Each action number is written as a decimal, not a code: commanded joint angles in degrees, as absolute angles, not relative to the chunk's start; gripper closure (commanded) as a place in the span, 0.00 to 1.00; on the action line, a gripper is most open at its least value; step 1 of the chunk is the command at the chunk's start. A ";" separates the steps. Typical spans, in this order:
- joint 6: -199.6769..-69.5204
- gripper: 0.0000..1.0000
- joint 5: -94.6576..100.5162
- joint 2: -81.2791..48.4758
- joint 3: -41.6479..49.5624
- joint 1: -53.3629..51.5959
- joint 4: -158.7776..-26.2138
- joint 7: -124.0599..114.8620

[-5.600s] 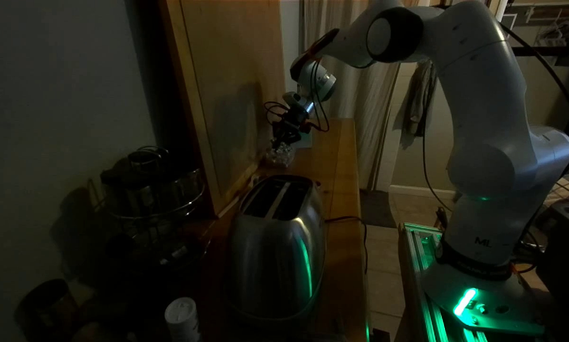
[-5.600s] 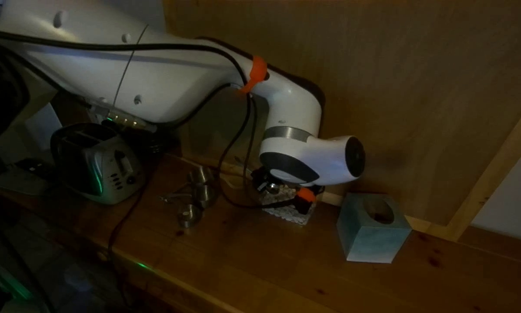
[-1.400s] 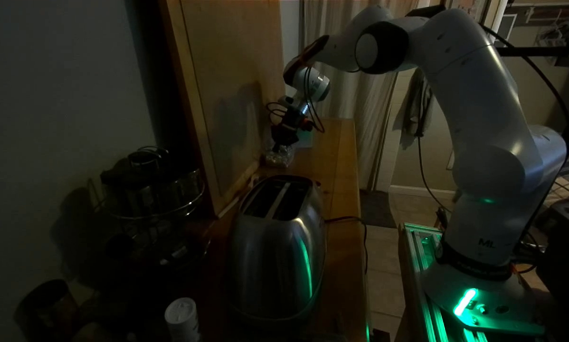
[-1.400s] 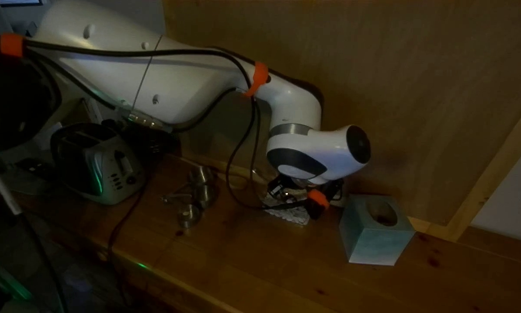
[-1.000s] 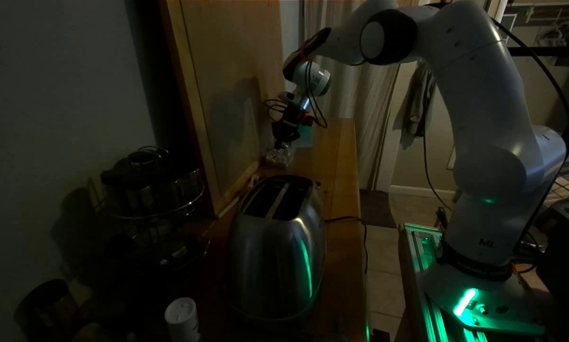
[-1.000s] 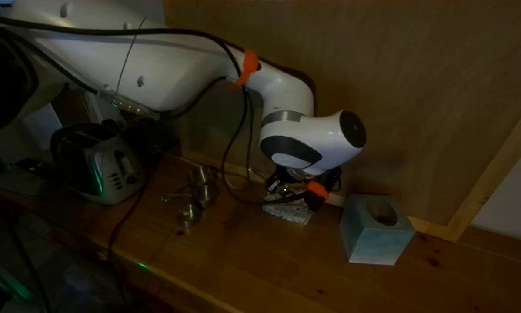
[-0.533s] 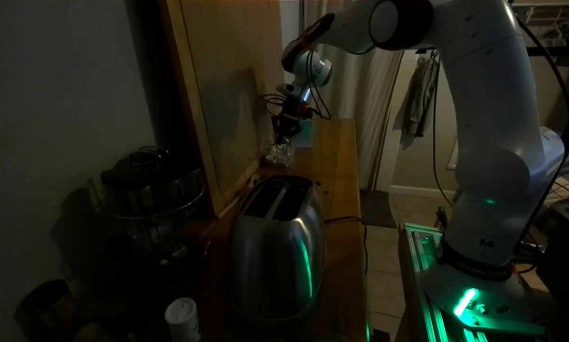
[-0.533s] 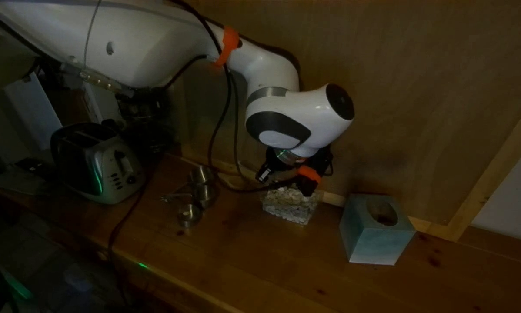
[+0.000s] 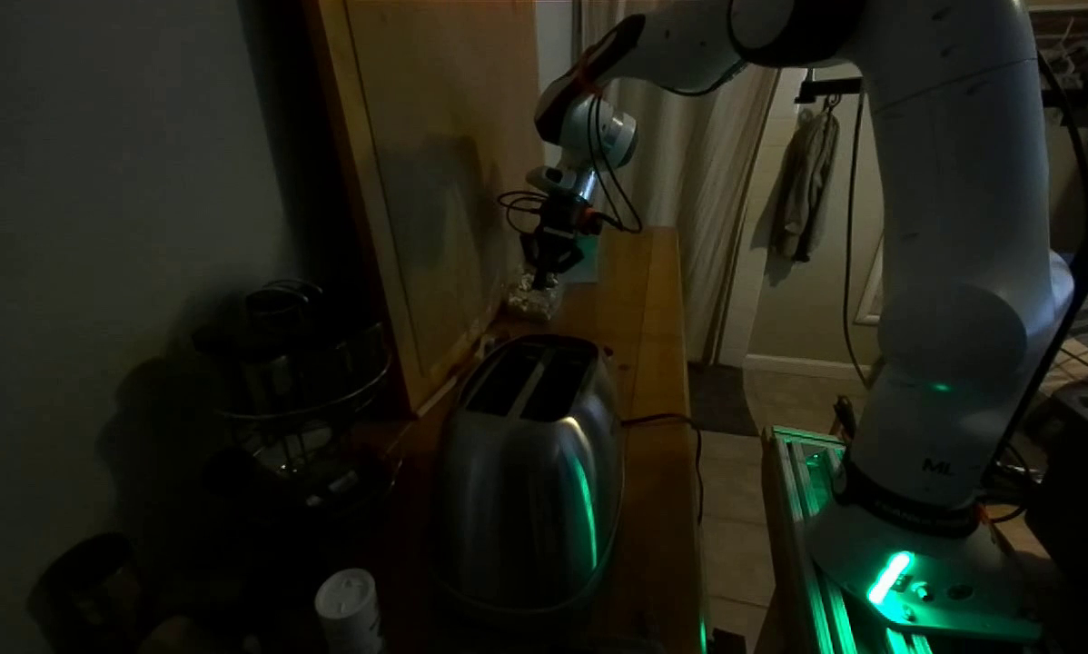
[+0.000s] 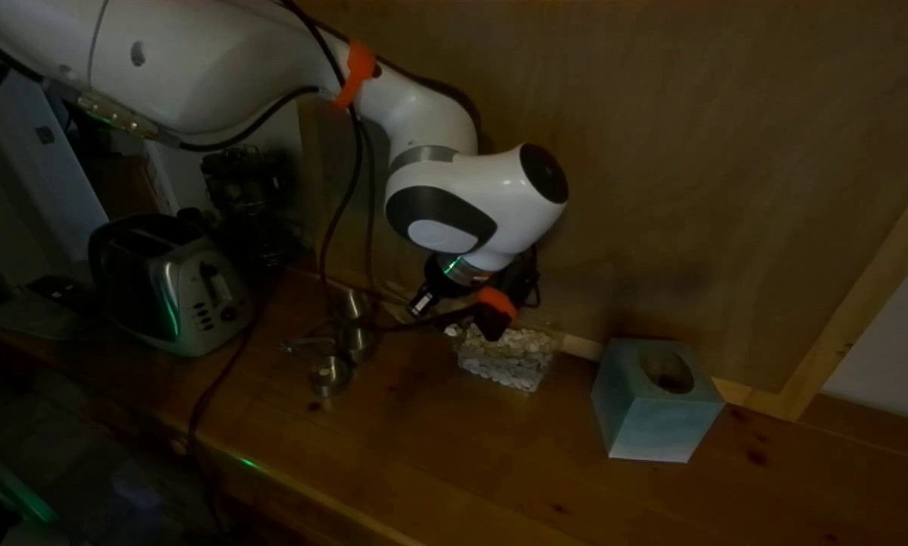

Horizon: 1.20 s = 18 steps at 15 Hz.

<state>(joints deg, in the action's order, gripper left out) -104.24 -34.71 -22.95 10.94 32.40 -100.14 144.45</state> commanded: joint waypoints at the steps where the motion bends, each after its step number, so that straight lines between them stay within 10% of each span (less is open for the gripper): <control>1: -104.18 0.93 -34.87 -22.78 11.65 31.73 -100.47 144.53; 18: -117.82 0.98 -33.55 -13.48 12.27 24.78 -118.09 142.58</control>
<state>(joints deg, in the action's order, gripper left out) -113.40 -34.68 -18.41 11.31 26.57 -112.50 143.66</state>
